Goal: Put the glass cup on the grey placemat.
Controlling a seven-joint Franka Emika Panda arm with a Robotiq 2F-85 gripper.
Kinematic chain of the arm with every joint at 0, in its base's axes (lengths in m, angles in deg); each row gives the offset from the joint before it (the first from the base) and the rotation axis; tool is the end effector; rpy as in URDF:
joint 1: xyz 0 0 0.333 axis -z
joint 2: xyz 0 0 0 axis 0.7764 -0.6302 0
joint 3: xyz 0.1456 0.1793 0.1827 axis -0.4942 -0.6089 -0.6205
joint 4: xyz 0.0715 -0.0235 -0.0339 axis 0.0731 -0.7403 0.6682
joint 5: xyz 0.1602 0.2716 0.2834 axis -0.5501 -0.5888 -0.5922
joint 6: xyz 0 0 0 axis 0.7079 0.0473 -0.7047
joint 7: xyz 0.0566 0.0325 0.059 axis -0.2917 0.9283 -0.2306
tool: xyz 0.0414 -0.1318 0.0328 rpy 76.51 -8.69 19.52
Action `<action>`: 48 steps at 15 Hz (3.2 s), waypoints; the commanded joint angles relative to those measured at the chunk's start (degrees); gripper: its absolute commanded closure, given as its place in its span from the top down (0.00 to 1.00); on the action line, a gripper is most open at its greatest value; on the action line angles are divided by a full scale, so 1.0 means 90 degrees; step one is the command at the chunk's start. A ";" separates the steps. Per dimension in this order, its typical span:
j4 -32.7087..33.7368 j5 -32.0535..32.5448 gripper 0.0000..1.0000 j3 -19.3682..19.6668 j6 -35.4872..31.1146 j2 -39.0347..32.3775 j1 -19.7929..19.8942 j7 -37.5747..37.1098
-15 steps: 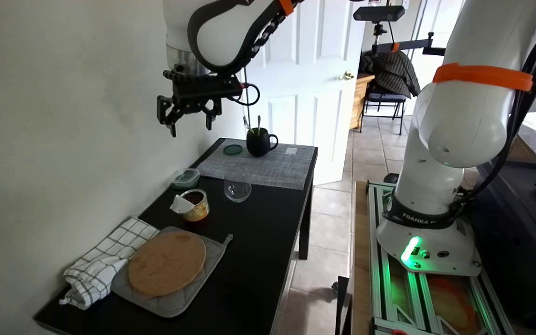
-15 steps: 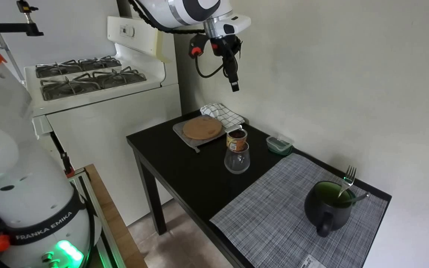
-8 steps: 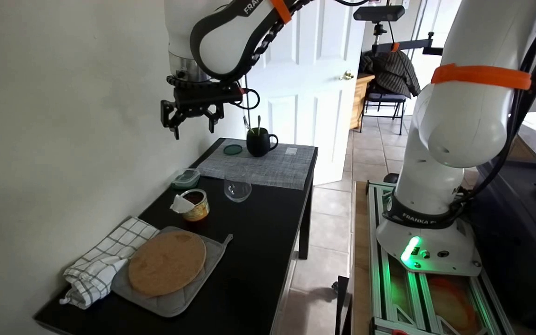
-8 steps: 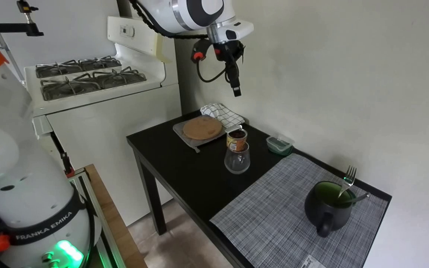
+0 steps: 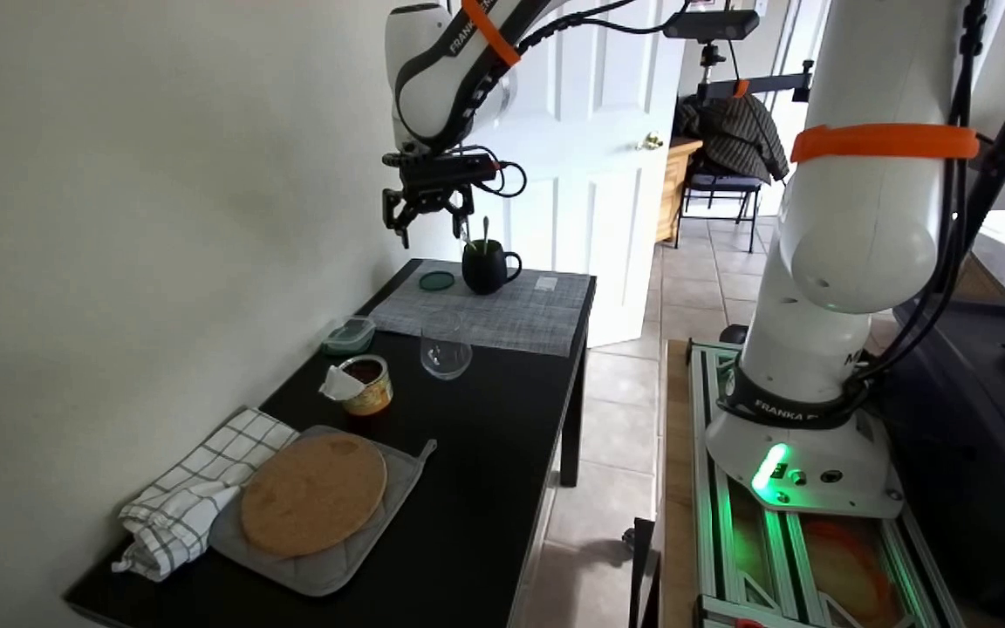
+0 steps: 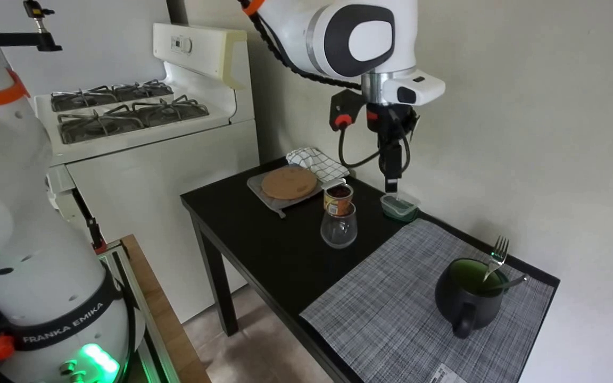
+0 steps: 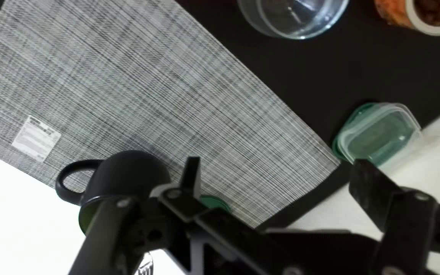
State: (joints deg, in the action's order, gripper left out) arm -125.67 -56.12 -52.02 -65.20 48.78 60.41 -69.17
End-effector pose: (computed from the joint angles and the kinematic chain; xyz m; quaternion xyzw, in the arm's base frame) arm 0.5457 -0.1584 0.2768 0.9192 -0.3843 0.0796 0.0315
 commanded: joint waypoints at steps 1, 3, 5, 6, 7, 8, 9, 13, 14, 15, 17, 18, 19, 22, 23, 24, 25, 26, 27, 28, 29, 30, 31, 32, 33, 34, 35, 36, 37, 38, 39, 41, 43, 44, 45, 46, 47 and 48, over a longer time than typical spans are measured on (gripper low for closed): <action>0.0245 -0.0875 1.00 0.0229 0.1152 0.0022 0.0119 0.1704; 0.0409 -0.1097 1.00 0.0328 0.1888 0.0025 0.0172 0.2334; 0.0372 -0.0901 1.00 0.0364 0.1682 -0.0010 0.0111 0.1987; 0.0437 -0.0950 1.00 0.0381 0.1879 -0.0005 0.0123 0.2070; 0.0477 -0.0966 1.00 0.0386 0.1953 -0.0004 0.0126 0.2105; 0.0489 -0.0972 1.00 0.0385 0.1963 -0.0004 0.0126 0.2111; 0.0490 -0.0975 1.00 0.0385 0.1963 -0.0005 0.0125 0.2114; 0.0071 -0.1968 1.00 0.0311 0.1969 0.0279 0.0147 0.3258; -0.0070 -0.2259 1.00 0.0300 0.1946 0.0361 0.0144 0.3556; -0.0216 -0.2602 1.00 0.0295 0.1994 0.0453 0.0143 0.3925; -0.0502 -0.3239 1.00 0.0303 0.1952 0.0610 0.0135 0.4721; -0.0628 -0.3416 1.00 0.0313 0.1876 0.0657 0.0118 0.4986; -0.0803 -0.3462 1.00 0.0301 0.1613 0.0696 0.0081 0.5088; -0.1279 -0.3123 1.00 0.0202 0.0431 0.0772 -0.0063 0.5267; -0.1426 -0.3068 1.00 0.0153 -0.0016 0.0765 -0.0129 0.5333; -0.1586 -0.2936 1.00 0.0086 -0.0510 0.0758 -0.0202 0.5309; -0.1709 -0.2726 1.00 0.0027 -0.0809 0.0751 -0.0258 0.5184; -0.1875 -0.2209 1.00 -0.0031 -0.1309 0.0737 -0.0285 0.4896; -0.1910 -0.1579 1.00 -0.0049 -0.1394 0.0700 -0.0255 0.4400; -0.1729 -0.1240 1.00 -0.0014 -0.1006 0.0759 -0.0208 0.4107; -0.1665 -0.1831 1.00 0.0009 -0.1110 0.0563 -0.0279 0.4590; -0.1660 -0.1557 1.00 0.0002 -0.1106 0.0572 -0.0274 0.4359; -0.1650 -0.1453 1.00 0.0003 -0.1105 0.0587 -0.0268 0.4285; -0.1671 -0.1235 1.00 -0.0004 -0.1095 0.0543 -0.0249 0.4147; -0.1682 -0.1030 1.00 -0.0014 -0.1038 0.0459 -0.0233 0.3976; -0.1690 -0.0783 1.00 -0.0023 -0.1023 0.0386 -0.0219 0.3789; -0.1676 -0.0507 1.00 -0.0028 -0.0960 0.0301 -0.0218 0.3563; -0.1674 -0.0134 1.00 -0.0021 -0.0962 0.0208 -0.0217 0.3245; -0.1655 -0.0010 1.00 -0.0016 -0.0911 0.0140 -0.0248 0.3123; -0.1655 0.0026 1.00 -0.0021 -0.0963 0.0082 -0.0284 0.3033; -0.1631 -0.0023 1.00 -0.0036 -0.0975 0.0035 -0.0318 0.2983; -0.1583 -0.0066 1.00 -0.0056 -0.0920 -0.0008 -0.0378 0.2892; -0.1528 -0.0049 1.00 -0.0070 -0.0985 -0.0108 -0.0438 0.2787; -0.1511 0.0038 1.00 -0.0058 -0.1037 -0.0141 -0.0459 0.2659; -0.1479 0.0049 1.00 -0.0053 -0.1045 -0.0192 -0.0483 0.2590; -0.1453 0.0064 1.00 -0.0046 -0.1064 -0.0241 -0.0499 0.2527; -0.1431 0.0096 1.00 -0.0036 -0.1128 -0.0295 -0.0512 0.2464; -0.1408 0.0043 1.00 -0.0035 -0.1181 -0.0352 -0.0515 0.2459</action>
State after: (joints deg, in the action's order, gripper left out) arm -139.56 -57.06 -52.59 -74.79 47.82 56.28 -44.32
